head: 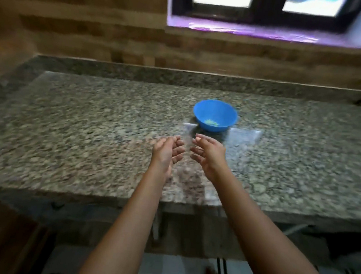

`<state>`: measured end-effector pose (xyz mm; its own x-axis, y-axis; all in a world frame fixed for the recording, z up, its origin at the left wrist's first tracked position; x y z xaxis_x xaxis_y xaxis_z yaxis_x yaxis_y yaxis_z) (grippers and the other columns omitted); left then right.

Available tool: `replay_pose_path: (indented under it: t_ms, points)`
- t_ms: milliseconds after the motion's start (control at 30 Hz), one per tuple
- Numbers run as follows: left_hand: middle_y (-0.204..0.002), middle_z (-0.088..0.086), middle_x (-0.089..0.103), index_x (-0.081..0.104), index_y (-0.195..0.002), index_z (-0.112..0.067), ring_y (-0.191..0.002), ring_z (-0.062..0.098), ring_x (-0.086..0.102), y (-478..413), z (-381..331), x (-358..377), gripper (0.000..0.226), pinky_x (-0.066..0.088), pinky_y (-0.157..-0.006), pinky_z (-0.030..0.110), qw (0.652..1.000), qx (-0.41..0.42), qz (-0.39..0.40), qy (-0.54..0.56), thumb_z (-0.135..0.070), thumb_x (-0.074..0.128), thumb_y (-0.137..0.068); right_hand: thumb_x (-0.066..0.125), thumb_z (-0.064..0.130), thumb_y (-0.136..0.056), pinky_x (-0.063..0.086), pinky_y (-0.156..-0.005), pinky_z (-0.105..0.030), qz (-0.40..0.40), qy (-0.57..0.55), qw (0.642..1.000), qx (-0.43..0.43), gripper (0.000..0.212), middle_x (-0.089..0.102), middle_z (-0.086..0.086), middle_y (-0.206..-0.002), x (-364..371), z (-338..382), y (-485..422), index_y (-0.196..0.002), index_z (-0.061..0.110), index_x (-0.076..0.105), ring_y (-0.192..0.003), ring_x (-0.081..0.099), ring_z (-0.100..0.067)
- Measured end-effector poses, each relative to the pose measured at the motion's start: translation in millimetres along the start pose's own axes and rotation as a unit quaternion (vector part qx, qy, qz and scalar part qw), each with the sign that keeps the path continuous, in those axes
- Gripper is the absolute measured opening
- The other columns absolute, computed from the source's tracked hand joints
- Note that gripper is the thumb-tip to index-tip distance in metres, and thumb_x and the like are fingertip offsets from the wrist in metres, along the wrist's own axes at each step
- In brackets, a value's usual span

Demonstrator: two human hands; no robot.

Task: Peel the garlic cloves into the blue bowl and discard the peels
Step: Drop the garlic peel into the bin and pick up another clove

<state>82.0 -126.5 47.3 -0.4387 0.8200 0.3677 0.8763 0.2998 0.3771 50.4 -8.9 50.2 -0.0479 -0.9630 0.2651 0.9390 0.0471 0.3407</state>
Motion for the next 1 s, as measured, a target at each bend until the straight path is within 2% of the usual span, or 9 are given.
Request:
replay_pose_path:
  t_ms: [167, 233, 300, 400, 567, 667, 800, 933, 1000]
  points:
    - [-0.077, 0.002, 0.059, 0.056, -0.084, -0.015, -0.059, 0.012, 0.053, -23.2, 29.2, 83.2, 0.018, 0.042, -0.048, 0.018, 0.998, -0.029, 0.019, -0.052, -0.014, 0.043, -0.097, 0.058, 0.004, -0.089, 0.046, -0.053, -0.025, -0.078, 0.146, 0.986, -0.024, 0.016, 0.060, -0.006, -0.076, -88.9, 19.8, -66.7, -0.104, 0.002, 0.061, -0.061, 0.054, -0.015]
    - [-0.077, 0.003, 0.059, 0.055, -0.083, -0.014, -0.058, 0.013, 0.052, -32.8, 37.0, 101.0, 0.016, 0.042, -0.045, 0.016, 0.998, -0.033, 0.007, -0.055, -0.012, 0.045, -0.096, 0.062, 0.008, -0.087, 0.053, -0.067, -0.031, -0.107, 0.250, 0.962, -0.032, 0.015, 0.066, -0.010, -0.088, -116.1, 21.7, -92.6, -0.101, 0.004, 0.065, -0.075, 0.061, -0.019]
    - [-0.076, 0.003, 0.058, 0.055, -0.083, -0.013, -0.058, 0.013, 0.051, -40.4, 43.5, 110.9, 0.014, 0.041, -0.043, 0.016, 0.998, -0.037, -0.008, -0.055, -0.011, 0.047, -0.095, 0.061, 0.009, -0.087, 0.048, -0.085, -0.030, -0.104, 0.377, 0.919, -0.051, 0.022, 0.068, -0.010, -0.107, -131.6, 26.4, -109.2, -0.109, 0.006, 0.066, -0.097, 0.063, -0.021]
    - [-0.079, 0.003, 0.060, 0.056, -0.085, -0.013, -0.060, 0.012, 0.052, -50.0, 53.5, 115.9, 0.012, 0.041, -0.045, 0.018, 0.996, -0.044, -0.020, -0.071, -0.012, 0.050, -0.095, 0.052, 0.002, -0.090, 0.042, -0.096, -0.028, -0.068, 0.478, 0.872, -0.078, 0.033, 0.062, -0.011, -0.122, -138.2, 31.3, -123.1, -0.122, 0.006, 0.061, -0.112, 0.057, -0.023]
    - [-0.082, 0.006, 0.061, 0.057, -0.092, -0.009, -0.063, 0.014, 0.055, -66.6, 52.9, 113.0, 0.009, 0.045, -0.052, 0.020, 0.996, -0.030, -0.033, -0.075, -0.012, 0.049, -0.095, 0.048, -0.006, -0.089, 0.039, -0.076, -0.024, -0.033, 0.558, 0.817, -0.141, 0.024, 0.061, -0.010, -0.098, -136.3, 30.6, -138.1, -0.095, 0.004, 0.069, -0.093, 0.056, -0.023]
    - [-0.084, 0.005, 0.062, 0.057, -0.102, -0.006, -0.065, 0.013, 0.056, -72.9, 47.5, 111.1, 0.012, 0.046, -0.051, 0.019, 0.995, -0.020, -0.030, -0.091, -0.012, 0.048, -0.096, 0.048, 0.001, -0.092, 0.042, -0.077, -0.022, -0.040, 0.523, 0.837, -0.157, 0.019, 0.059, -0.008, -0.098, -131.0, 32.3, -136.1, -0.096, 0.004, 0.066, -0.092, 0.055, -0.019]
    - [-0.085, 0.006, 0.062, 0.059, -0.099, -0.007, -0.066, 0.012, 0.056, -83.1, 36.5, 94.4, 0.012, 0.047, -0.054, 0.019, 0.992, 0.008, -0.048, -0.117, -0.008, 0.048, -0.095, 0.055, 0.008, -0.092, 0.045, -0.071, -0.005, -0.053, 0.409, 0.875, -0.255, 0.017, 0.059, -0.005, -0.100, -102.7, 59.4, -123.1, -0.105, 0.004, 0.065, -0.087, 0.055, -0.011]
    - [-0.083, 0.007, 0.062, 0.061, -0.095, -0.009, -0.062, 0.011, 0.053, -90.9, 32.0, 61.9, 0.013, 0.048, -0.055, 0.021, 0.980, 0.033, -0.065, -0.183, 0.001, 0.054, -0.090, 0.054, 0.011, -0.093, 0.053, -0.086, -0.032, -0.023, 0.365, 0.891, -0.270, 0.024, 0.063, -0.009, -0.108, -64.8, 87.0, -137.0, -0.114, 0.004, 0.064, -0.094, 0.061, -0.018]
    - [-0.093, 0.009, 0.064, 0.062, -0.093, -0.010, -0.074, 0.013, 0.058, -92.5, 33.7, 48.8, 0.014, 0.052, -0.069, 0.026, 0.972, 0.045, -0.072, -0.220, 0.002, 0.059, -0.087, 0.054, 0.010, -0.093, 0.053, -0.088, -0.040, -0.010, 0.361, 0.897, -0.256, 0.027, 0.064, -0.011, -0.113, -54.9, 88.6, -143.2, -0.117, 0.004, 0.062, -0.100, 0.062, -0.021]
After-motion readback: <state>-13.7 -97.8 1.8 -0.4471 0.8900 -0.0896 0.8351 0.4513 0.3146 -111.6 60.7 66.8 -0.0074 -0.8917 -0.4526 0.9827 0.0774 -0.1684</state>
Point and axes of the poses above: each hand's wrist, its own y-axis away from the middle knuckle, its own x-axis out of the palm, z = x × y, the point moved 5 cm from there along -y, towards the middle knuckle
